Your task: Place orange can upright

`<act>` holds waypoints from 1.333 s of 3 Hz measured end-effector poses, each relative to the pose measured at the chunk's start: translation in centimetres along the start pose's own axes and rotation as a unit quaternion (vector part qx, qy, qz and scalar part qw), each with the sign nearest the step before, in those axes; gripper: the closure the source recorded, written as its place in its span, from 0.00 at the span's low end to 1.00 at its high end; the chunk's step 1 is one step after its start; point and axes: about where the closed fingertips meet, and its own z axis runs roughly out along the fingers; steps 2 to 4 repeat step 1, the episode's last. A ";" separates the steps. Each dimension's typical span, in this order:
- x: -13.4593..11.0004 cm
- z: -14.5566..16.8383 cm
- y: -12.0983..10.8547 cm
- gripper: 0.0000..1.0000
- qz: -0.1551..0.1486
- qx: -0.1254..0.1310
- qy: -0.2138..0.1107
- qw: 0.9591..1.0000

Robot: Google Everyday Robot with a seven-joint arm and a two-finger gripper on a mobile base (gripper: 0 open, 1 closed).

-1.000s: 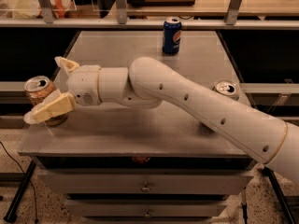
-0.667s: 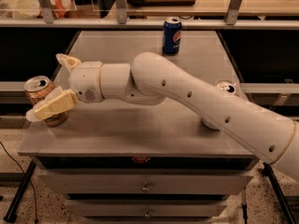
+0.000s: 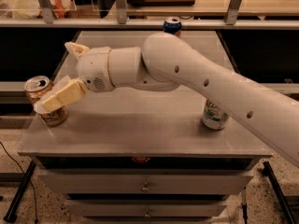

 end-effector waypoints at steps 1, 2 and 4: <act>-0.4 -1.6 -0.7 0.00 0.004 0.003 0.001 1.000; -0.4 -1.6 -0.7 0.00 0.004 0.003 0.001 1.000; -0.4 -1.6 -0.7 0.00 0.004 0.003 0.001 1.000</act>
Offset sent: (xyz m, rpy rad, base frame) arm 0.0000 0.0000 0.0000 0.0000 0.0000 0.0000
